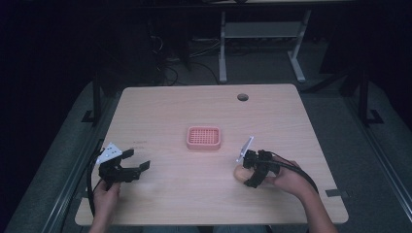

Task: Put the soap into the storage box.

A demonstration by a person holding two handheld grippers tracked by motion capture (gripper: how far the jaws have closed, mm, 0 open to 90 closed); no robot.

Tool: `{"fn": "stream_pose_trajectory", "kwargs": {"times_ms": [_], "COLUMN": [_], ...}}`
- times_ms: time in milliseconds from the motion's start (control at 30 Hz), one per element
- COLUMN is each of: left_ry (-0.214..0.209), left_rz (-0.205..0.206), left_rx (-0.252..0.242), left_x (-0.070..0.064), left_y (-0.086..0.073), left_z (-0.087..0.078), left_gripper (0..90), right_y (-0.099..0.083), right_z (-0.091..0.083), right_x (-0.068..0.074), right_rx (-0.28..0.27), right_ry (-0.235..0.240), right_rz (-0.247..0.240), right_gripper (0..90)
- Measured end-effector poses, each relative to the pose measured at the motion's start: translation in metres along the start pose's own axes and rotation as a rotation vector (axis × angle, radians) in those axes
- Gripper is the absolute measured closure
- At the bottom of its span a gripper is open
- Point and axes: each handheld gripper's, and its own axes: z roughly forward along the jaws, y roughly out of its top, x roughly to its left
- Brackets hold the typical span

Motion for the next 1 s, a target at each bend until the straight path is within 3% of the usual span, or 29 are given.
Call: {"fn": "stream_pose_trajectory", "kwargs": {"times_ms": [733, 1000], "left_ry": [0.000, 0.003], "left_rz": [0.000, -0.001], "left_rx": [-0.002, -0.006], "left_x": [-0.0002, 0.0006], "left_y": [0.0001, -0.0001], "left_z": [0.0001, -0.0002], "left_gripper": [14.3, 14.2], "right_y": [0.0004, 0.0015], "right_z": [0.0045, 0.0038], "right_x": [0.0005, 0.0034], "right_rx": [0.002, 0.009], "right_ry": [0.009, -0.003], "right_rz": [0.003, -0.038], "right_gripper": [31.5, 31.9]}}
